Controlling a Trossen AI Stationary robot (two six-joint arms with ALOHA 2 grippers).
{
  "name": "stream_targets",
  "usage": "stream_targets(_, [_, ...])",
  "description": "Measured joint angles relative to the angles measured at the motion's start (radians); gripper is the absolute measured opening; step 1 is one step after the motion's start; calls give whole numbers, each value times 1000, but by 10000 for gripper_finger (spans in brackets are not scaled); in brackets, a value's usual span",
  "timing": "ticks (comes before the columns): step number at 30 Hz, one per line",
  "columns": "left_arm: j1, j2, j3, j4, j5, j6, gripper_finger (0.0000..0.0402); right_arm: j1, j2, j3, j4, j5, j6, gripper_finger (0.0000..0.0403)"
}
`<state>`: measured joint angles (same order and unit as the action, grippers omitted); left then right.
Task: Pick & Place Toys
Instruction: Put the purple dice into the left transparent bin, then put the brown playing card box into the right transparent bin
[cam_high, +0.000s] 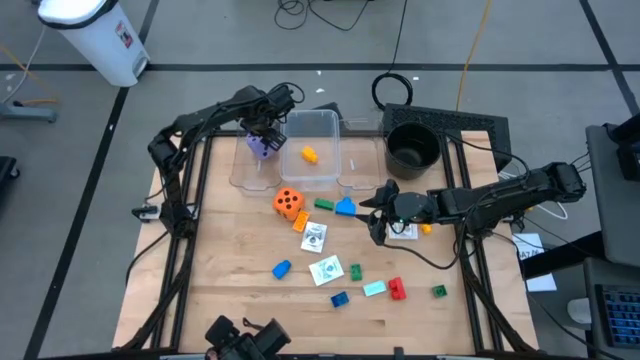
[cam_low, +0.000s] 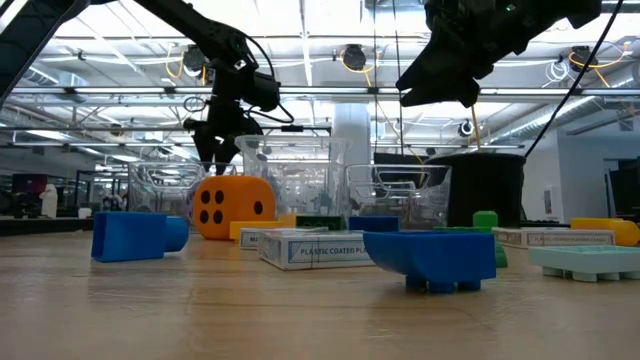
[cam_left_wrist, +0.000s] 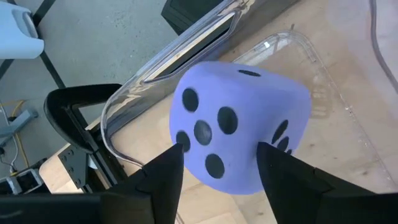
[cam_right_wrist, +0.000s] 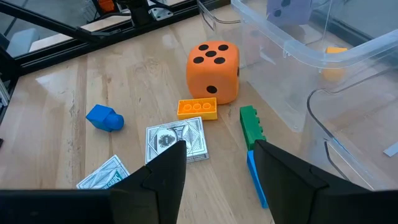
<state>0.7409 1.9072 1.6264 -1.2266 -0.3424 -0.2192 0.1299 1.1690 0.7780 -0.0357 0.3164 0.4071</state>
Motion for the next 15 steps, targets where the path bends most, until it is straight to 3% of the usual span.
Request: stream_targets(15, [-33,-24,0,-6,2,8,209,0,0,0,0,0,0,180])
